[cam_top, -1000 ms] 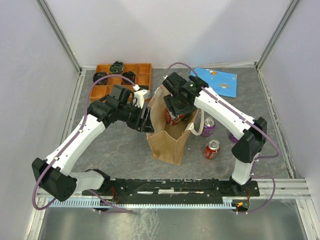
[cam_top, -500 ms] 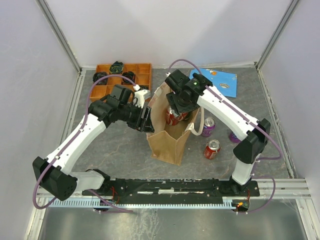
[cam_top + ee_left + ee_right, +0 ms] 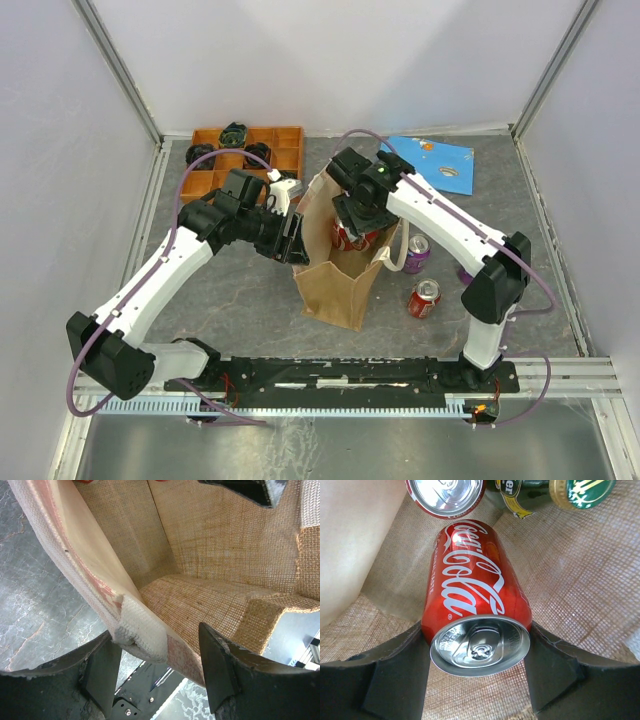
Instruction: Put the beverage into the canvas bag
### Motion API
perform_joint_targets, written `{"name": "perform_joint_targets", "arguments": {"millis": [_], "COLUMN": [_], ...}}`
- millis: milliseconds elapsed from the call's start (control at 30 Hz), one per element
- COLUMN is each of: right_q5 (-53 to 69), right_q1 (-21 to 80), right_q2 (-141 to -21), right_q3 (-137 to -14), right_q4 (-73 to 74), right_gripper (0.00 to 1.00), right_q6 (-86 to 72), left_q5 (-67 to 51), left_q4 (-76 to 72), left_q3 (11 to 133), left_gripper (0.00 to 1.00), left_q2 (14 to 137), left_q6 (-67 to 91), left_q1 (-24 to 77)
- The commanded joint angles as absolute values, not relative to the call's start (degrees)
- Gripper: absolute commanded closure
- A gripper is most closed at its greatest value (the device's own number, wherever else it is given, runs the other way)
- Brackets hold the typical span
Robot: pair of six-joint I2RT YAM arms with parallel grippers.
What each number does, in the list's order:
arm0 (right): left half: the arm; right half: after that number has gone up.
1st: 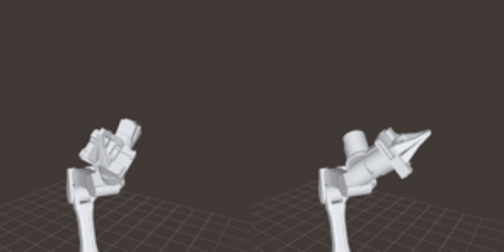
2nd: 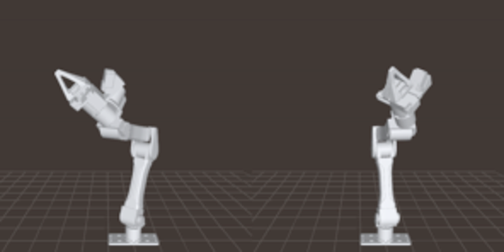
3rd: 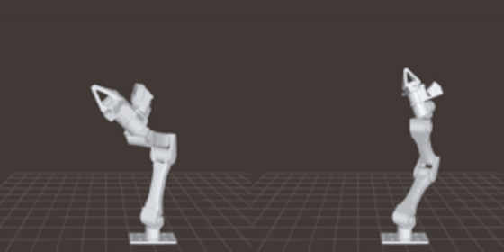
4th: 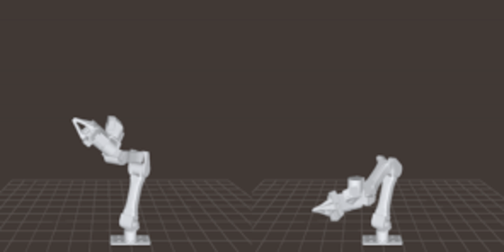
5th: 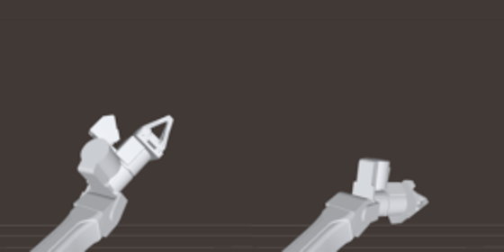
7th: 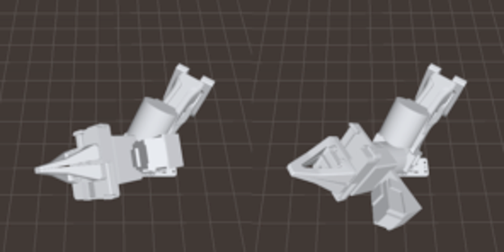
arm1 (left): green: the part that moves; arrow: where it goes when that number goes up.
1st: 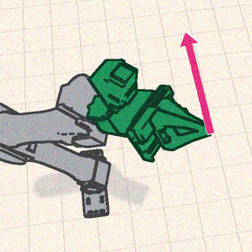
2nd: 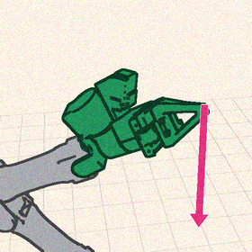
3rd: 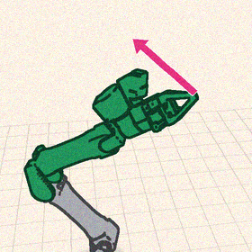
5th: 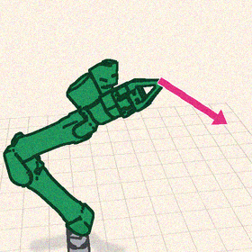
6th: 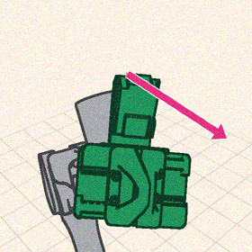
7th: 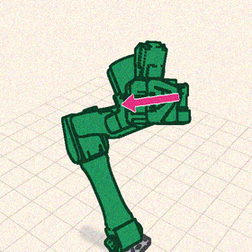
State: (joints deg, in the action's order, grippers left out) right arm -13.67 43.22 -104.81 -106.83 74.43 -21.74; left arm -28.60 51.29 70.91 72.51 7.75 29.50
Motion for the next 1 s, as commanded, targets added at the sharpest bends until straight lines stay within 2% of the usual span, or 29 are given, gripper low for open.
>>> {"name": "perform_joint_targets", "arguments": {"millis": [0,967], "right_q5": [-15.8,-17.7], "right_q1": [43.1,41.3], "right_q2": [-104.6,-113.2], "right_q3": [-106.2,-96.3], "right_q4": [73.1,62.3], "right_gripper": [1.0,1.0], "right_q6": [-21.1,-21.1], "left_q5": [-28.9,-29.4], "left_q4": [48.9,48.2], "left_q3": [73.1,72.8], "left_gripper": [0.32,0.32], "left_q2": [73.0,72.5], "left_q6": [5.6,6.1], "left_q1": [29.6,29.5]}}
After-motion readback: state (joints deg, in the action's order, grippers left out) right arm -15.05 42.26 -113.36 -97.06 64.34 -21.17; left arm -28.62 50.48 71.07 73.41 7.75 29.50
